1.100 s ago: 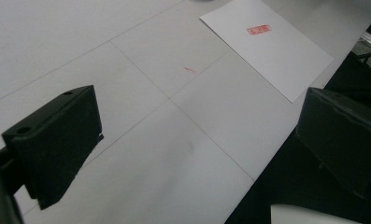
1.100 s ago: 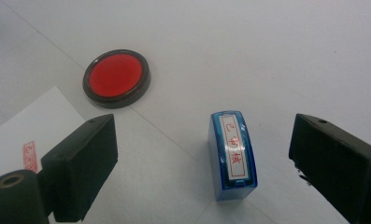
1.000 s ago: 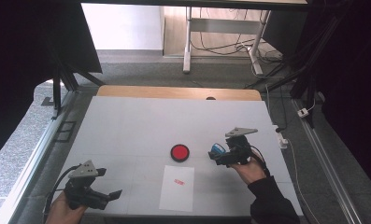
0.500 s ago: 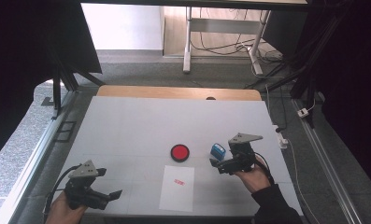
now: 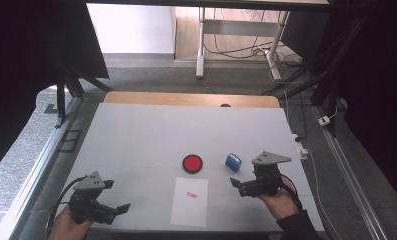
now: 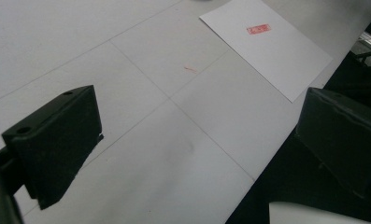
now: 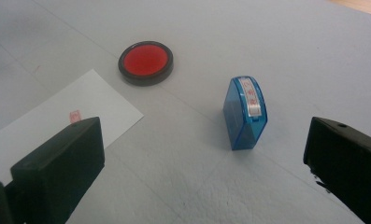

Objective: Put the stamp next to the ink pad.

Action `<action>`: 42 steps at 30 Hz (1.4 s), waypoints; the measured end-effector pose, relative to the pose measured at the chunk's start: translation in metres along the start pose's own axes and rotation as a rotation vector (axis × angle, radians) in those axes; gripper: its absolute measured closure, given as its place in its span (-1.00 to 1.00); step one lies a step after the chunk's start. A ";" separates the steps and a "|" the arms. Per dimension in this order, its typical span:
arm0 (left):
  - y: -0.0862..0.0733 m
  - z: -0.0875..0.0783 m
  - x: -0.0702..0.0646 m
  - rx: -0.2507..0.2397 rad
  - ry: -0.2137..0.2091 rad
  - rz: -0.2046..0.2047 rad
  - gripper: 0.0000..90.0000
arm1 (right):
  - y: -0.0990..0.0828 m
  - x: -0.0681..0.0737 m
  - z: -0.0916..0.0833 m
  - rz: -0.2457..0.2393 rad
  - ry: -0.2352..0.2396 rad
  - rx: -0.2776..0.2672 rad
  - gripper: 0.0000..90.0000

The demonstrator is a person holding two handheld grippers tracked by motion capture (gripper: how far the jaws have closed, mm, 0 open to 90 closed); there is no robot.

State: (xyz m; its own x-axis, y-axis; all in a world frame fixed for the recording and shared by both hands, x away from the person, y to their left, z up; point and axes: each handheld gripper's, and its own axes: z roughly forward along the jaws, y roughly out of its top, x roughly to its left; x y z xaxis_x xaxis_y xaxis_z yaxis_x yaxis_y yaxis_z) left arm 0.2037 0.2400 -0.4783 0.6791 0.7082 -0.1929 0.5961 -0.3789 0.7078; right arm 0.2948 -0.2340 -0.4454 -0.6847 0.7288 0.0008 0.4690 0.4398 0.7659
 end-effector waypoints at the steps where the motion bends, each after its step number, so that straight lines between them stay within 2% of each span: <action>1: 0.000 0.000 0.000 0.000 0.000 0.000 -0.99 | -0.002 0.000 -0.002 0.001 -0.004 0.003 -1.00; 10: 0.001 0.000 0.000 0.000 0.003 -0.002 -1.00 | -0.018 0.001 -0.022 0.060 -0.004 -0.004 -1.00; 20: 0.000 -0.001 0.000 -0.010 0.009 -0.018 -1.00 | -0.036 0.002 -0.039 0.081 -0.045 0.003 -1.00; 29: 0.000 -0.001 0.000 -0.008 0.010 -0.014 -1.00 | -0.054 0.000 -0.052 0.131 -0.067 0.017 -1.00; 35: 0.000 -0.001 0.000 -0.009 0.010 -0.016 -1.00 | -0.063 0.001 -0.055 0.130 -0.073 0.051 -1.00; 42: 0.001 -0.001 0.000 -0.007 0.008 -0.018 -1.00 | -0.064 0.001 -0.053 0.130 -0.077 0.078 -1.00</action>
